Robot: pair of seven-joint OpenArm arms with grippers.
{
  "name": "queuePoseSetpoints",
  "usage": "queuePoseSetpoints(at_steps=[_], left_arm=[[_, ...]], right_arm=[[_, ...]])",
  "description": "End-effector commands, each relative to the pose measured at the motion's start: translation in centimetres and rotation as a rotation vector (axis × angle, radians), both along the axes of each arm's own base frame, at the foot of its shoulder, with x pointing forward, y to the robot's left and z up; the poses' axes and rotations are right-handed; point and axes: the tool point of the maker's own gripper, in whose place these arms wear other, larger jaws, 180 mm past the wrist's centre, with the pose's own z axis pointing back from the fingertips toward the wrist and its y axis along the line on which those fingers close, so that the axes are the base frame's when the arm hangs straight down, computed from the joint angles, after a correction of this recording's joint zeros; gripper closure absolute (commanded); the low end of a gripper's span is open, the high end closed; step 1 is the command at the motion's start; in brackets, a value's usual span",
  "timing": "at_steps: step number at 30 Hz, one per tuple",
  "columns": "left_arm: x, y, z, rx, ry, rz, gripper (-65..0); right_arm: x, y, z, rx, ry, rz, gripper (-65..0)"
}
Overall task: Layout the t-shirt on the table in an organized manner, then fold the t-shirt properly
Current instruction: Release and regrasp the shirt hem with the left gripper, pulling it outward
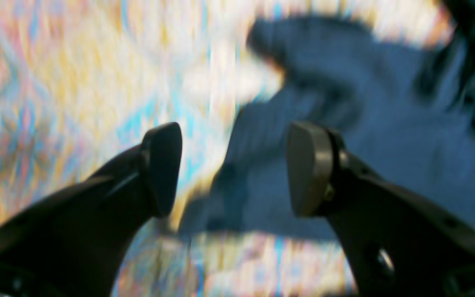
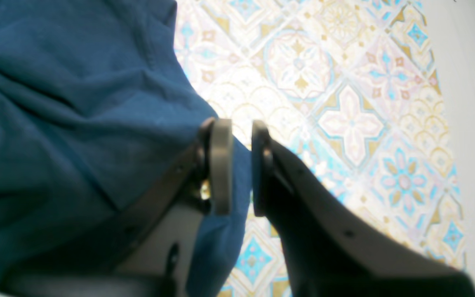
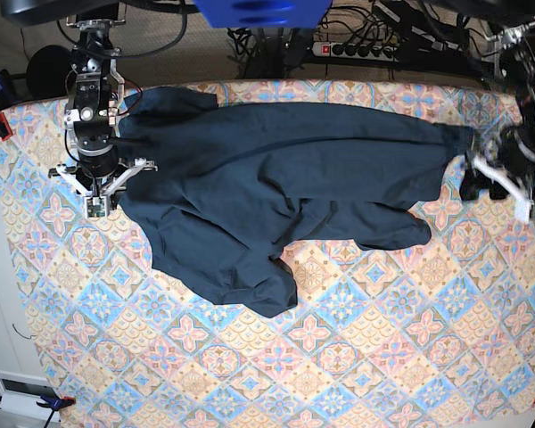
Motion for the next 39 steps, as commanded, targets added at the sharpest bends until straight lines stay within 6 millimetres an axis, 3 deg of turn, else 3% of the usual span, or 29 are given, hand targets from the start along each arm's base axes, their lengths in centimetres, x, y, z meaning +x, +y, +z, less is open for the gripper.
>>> queuePoseSetpoints(at_steps=[1,5,9,12,16,18,19,22,26,29,33,37,39], left_arm=[[1.1,0.9,0.4,-0.017,-0.032,0.032,-39.3],[4.7,1.4,-2.0,-0.119,-0.006,0.088,-39.3],[7.3,-1.0,-5.3,-0.102,0.068,0.038,-39.3],[8.8,-3.2,-6.4,-0.090,0.053,0.008,-39.3],[10.3,-6.1,-9.2,-0.113,0.109,-0.018,-39.2],[10.7,-7.3,-10.6,-0.142,0.139,-0.026,-35.2],[11.0,-7.7,-10.6,-0.149,0.137,-0.031,-28.7],[13.0,-8.8,-8.8,-0.184,0.069,-0.033,0.0],[15.1,-7.7,-3.3,-0.235,-0.061,-0.011,0.0],[15.8,-5.6,2.8,-0.238,-0.204,0.020,0.0],[15.7,-1.7,8.2,-0.205,-0.311,0.085,0.0],[15.5,1.2,11.1,-0.128,-0.349,0.107,0.0],[15.3,2.8,12.0,-0.087,-0.368,0.128,0.0]], right_arm=[[0.7,-0.3,1.3,-0.015,-0.046,0.006,-8.3],[0.7,-0.3,1.3,-0.015,-0.046,0.006,-8.3],[0.6,-0.3,1.2,-0.015,-0.045,0.006,-8.3],[0.7,0.2,1.1,-0.011,-0.041,0.019,-8.3],[0.7,0.5,1.0,-0.010,-0.040,0.025,-8.3],[0.7,0.5,1.0,-0.010,-0.040,0.025,-8.3],[0.7,0.5,1.0,-0.010,-0.040,0.025,-8.3],[0.7,0.5,1.0,-0.010,-0.040,0.025,-8.3],[0.7,0.5,1.0,-0.010,-0.040,0.025,-8.3],[0.7,0.5,1.0,-0.010,-0.040,0.025,-8.3],[0.6,1.1,0.5,-0.004,-0.026,0.040,-8.3],[0.6,2.4,0.0,0.007,-0.014,0.073,-8.3],[1.5,2.7,0.7,0.009,-0.037,0.083,-8.3]])
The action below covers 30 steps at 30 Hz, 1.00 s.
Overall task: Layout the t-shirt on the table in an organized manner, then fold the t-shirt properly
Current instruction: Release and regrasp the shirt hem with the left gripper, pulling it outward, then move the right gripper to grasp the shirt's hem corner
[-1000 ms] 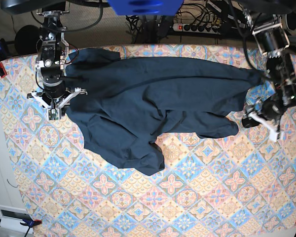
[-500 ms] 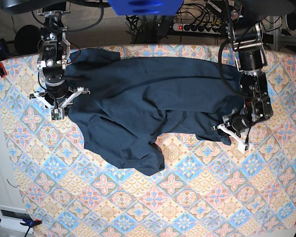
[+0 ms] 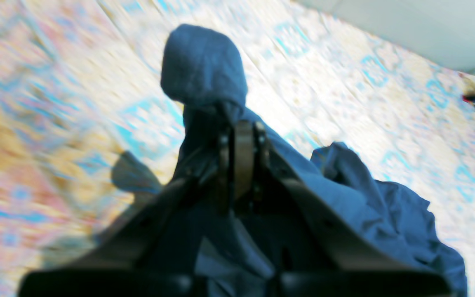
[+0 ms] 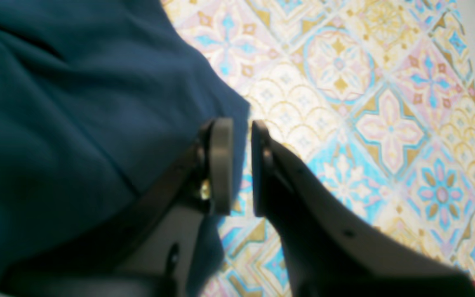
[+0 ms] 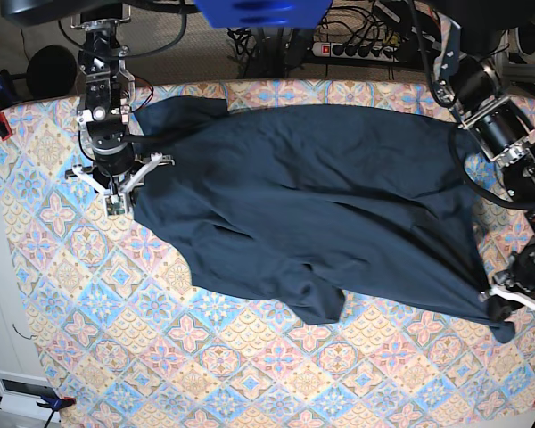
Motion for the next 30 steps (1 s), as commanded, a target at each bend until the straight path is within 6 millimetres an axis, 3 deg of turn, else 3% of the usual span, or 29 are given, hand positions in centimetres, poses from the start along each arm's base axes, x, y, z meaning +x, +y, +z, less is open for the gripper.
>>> queuePoseSetpoints(at_steps=[1,3,5,10,12,14,19,22,30], left_arm=[[0.4,1.7,2.2,0.028,-0.071,0.035,0.0],[0.6,3.9,0.9,0.041,-0.044,0.090,0.0],[0.5,6.1,-2.1,0.033,0.023,0.146,-2.5],[0.0,9.8,-8.4,-0.042,0.188,0.243,-29.0],[-0.3,10.3,-9.4,-0.049,0.199,0.258,-40.9],[-0.7,10.2,-9.9,-0.049,0.214,0.257,-48.9],[-2.8,9.7,-12.3,-0.109,0.260,0.244,-47.4],[-4.5,9.6,-12.5,-0.164,0.275,0.219,-43.9],[-8.8,5.3,-11.5,-0.085,0.255,0.074,-36.9]], right_arm=[[1.8,0.1,2.3,-0.008,-0.087,0.013,-8.3],[2.8,0.8,3.1,-0.003,-0.115,0.032,-8.4],[3.5,1.6,3.7,0.001,-0.133,0.052,-8.4],[3.8,2.3,3.8,0.003,-0.136,0.073,-10.6],[4.3,3.6,3.5,0.004,-0.127,0.128,-14.8],[5.4,4.9,3.4,-0.025,-0.118,0.217,-18.8],[8.6,7.2,1.1,-0.058,-0.052,0.330,-24.0],[10.4,8.2,0.4,-0.082,-0.031,0.368,-24.1],[15.5,10.5,1.3,-0.177,-0.023,0.459,-24.4]])
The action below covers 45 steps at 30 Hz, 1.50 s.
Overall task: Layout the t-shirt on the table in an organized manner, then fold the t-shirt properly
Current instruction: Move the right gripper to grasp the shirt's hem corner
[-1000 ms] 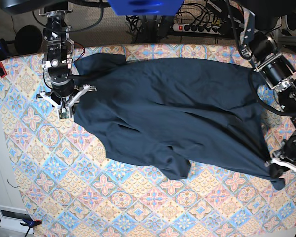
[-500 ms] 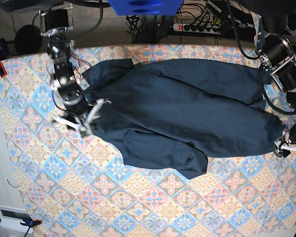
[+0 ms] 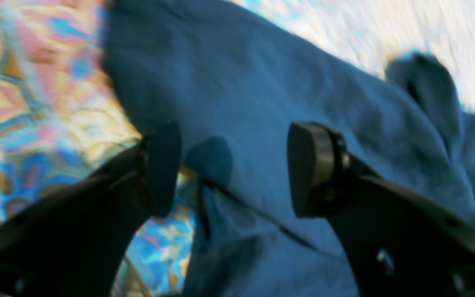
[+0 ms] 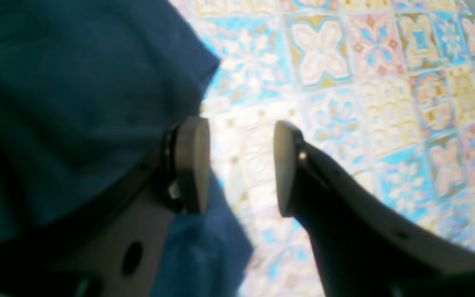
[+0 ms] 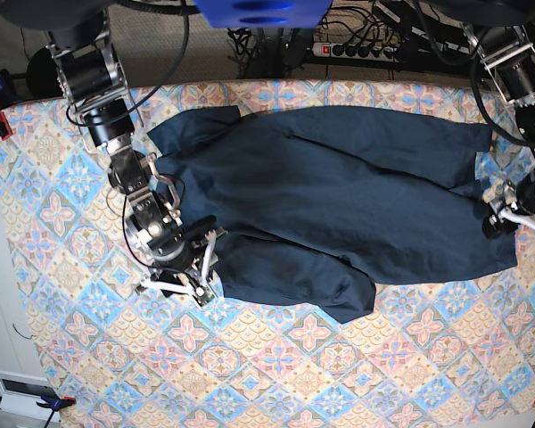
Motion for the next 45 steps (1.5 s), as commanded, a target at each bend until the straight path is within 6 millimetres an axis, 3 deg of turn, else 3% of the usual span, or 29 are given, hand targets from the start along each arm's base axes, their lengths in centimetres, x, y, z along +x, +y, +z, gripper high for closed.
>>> queuePoseSetpoints(at_steps=[1,4,7,11,16,19,21,29,34,37,41,45], left_arm=[[0.2,0.2,1.7,0.032,-0.044,-0.014,-37.0],[-1.1,-0.9,1.1,0.053,-0.028,-0.043,-37.0],[-2.1,-2.2,0.3,0.041,-0.017,-0.059,-37.0],[-3.1,-3.3,-1.0,0.015,0.003,-0.060,-37.0],[-3.2,-4.4,-1.8,-0.020,0.005,-0.056,-37.0],[-3.7,-4.7,-2.4,-0.028,0.020,-0.057,-37.0],[-4.0,-5.2,-2.9,-0.043,0.026,-0.055,-37.0],[-5.5,-5.6,-3.5,-0.034,0.053,-0.066,-37.0],[-5.9,-5.7,-3.5,-0.026,0.056,-0.073,-37.0],[-6.4,-5.7,-3.9,-0.026,0.070,-0.072,-37.0],[-6.9,-5.7,-4.1,-0.026,0.079,-0.071,-37.0],[-6.9,-5.7,-4.1,-0.026,0.079,-0.071,-37.0]], right_arm=[[1.6,0.3,1.9,0.001,-0.050,0.014,-24.4],[1.9,1.5,1.2,-0.047,-0.023,0.081,-24.5],[0.8,2.5,-0.6,-0.080,0.039,0.184,-24.1],[1.4,3.7,-0.3,-0.112,0.029,0.255,-24.1],[1.7,3.4,-1.1,-0.138,0.049,0.260,-24.3],[3.3,3.0,-0.1,-0.133,0.015,0.255,-24.4],[3.4,2.5,-0.8,-0.134,0.031,0.243,-24.4],[4.0,7.3,-1.5,-0.042,0.042,0.280,-24.5],[5.2,9.2,-0.3,-0.011,0.018,0.294,-24.5],[5.2,8.7,-1.5,-0.006,0.040,0.282,-24.5],[6.4,7.5,-1.3,-0.018,0.037,0.260,-24.5],[6.4,6.9,-2.1,-0.023,0.055,0.248,-24.5]])
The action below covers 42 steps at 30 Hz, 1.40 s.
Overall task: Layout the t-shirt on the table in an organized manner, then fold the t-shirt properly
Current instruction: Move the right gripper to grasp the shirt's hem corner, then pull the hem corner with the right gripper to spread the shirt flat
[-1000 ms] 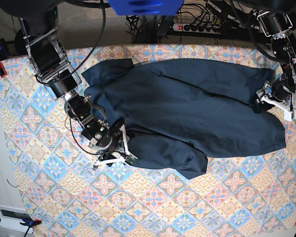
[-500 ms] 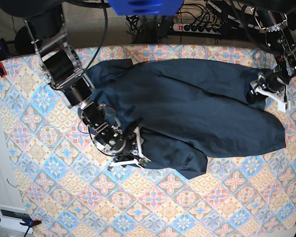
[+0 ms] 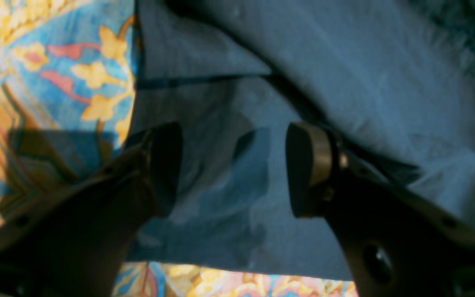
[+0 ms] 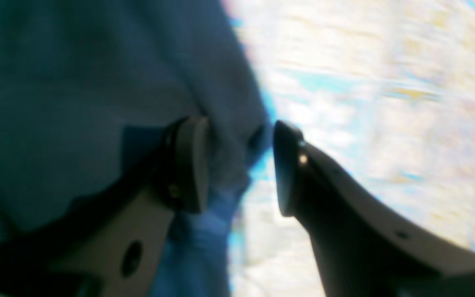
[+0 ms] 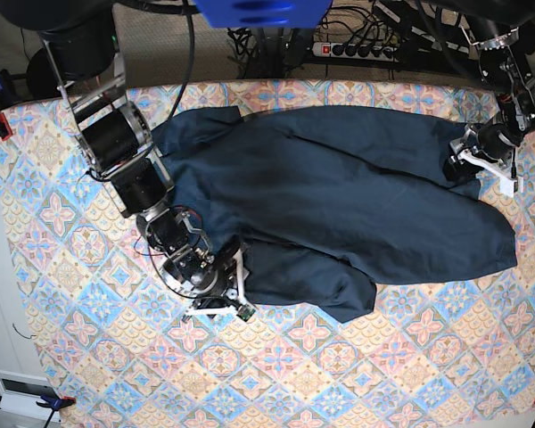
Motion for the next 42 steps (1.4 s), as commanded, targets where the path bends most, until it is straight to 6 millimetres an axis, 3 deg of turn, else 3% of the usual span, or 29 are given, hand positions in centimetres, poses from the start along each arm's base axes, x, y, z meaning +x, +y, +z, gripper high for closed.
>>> queuePoseSetpoints(at_steps=[1,10,12,16,20,24,29,34,38,42], left_arm=[[0.8,0.6,1.3,0.021,-0.042,-0.004,-37.0],[0.8,0.6,1.3,0.020,-0.042,-0.004,-37.0],[0.8,0.6,1.3,0.020,-0.042,-0.004,-37.0],[0.8,0.6,1.3,0.020,-0.042,-0.004,-37.0],[0.8,0.6,1.3,0.020,-0.042,-0.004,-37.0],[0.8,0.6,1.3,0.020,-0.043,-0.006,-37.0],[0.8,0.6,1.3,0.020,-0.043,-0.006,-37.0],[0.9,0.6,1.4,0.021,-0.046,-0.006,-37.0],[1.0,0.7,1.5,0.024,-0.049,-0.008,-37.0],[1.3,0.5,2.1,0.032,-0.064,-0.015,-36.9]], right_arm=[[1.5,1.2,2.4,0.043,-0.061,0.020,-24.5],[1.3,0.5,1.3,0.035,-0.039,0.007,-22.8],[1.3,0.3,1.4,0.036,-0.040,0.001,-17.5],[1.5,-0.7,1.3,0.028,-0.041,-0.010,0.0],[2.1,-2.1,2.7,0.028,-0.082,-0.019,-0.7],[4.4,-5.4,6.9,0.112,-0.174,-0.126,-0.7],[5.8,-10.0,9.0,0.187,-0.211,-0.270,-0.7],[6.5,-15.7,9.2,0.184,-0.199,-0.400,-0.7],[7.1,-19.1,9.7,0.202,-0.192,-0.492,-0.6],[8.0,-20.8,10.6,0.214,-0.247,-0.527,-1.5]])
